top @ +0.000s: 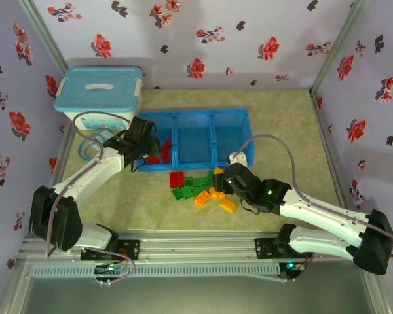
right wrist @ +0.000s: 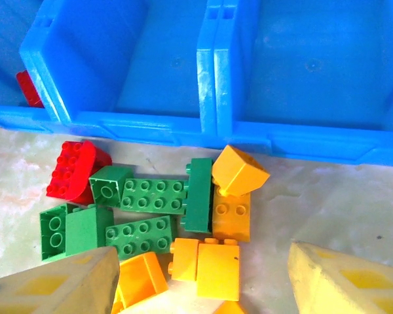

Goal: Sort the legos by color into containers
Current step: Place the lego in the container, then pick up the lego from the bottom-center of the table.

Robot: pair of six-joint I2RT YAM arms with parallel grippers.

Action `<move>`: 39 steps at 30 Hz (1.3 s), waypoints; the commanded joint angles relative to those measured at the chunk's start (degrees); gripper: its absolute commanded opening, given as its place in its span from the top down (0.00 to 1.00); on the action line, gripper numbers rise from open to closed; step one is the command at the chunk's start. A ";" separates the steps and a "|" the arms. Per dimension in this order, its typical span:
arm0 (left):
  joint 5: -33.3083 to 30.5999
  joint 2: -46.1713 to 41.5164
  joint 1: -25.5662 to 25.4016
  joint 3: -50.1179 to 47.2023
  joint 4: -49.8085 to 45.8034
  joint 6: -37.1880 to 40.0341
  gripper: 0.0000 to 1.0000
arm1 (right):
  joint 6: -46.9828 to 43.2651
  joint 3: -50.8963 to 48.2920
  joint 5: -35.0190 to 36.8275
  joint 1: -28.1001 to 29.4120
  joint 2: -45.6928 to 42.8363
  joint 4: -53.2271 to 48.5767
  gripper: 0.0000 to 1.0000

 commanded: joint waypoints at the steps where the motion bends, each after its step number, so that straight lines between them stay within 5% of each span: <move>1: 1.80 1.99 2.03 2.13 1.95 2.03 0.70 | 2.11 -0.69 0.31 1.16 0.57 0.40 0.31; 3: 3.16 3.11 2.89 3.27 1.43 2.27 0.64 | 2.06 -0.52 0.21 1.57 1.00 0.30 0.31; 5: 4.41 3.11 3.00 5.28 -0.15 3.10 0.29 | 1.90 0.11 0.56 1.85 1.52 -0.16 0.31; 8: 4.62 -0.53 2.24 6.37 -0.59 3.97 0.16 | 1.40 1.22 0.79 2.30 2.25 -0.75 0.29; 18: 4.39 -19.46 -2.72 0.71 1.27 5.44 0.17 | 2.01 3.53 -0.29 4.77 8.02 -1.79 0.28; 25: 3.92 -31.90 -5.83 -8.63 2.32 3.81 0.19 | 9.17 2.12 -5.55 8.32 17.24 7.33 0.29; 39: 2.02 -43.47 -7.45 -19.56 -3.82 -1.19 0.21 | 24.67 2.84 -0.99 10.35 30.76 10.89 0.30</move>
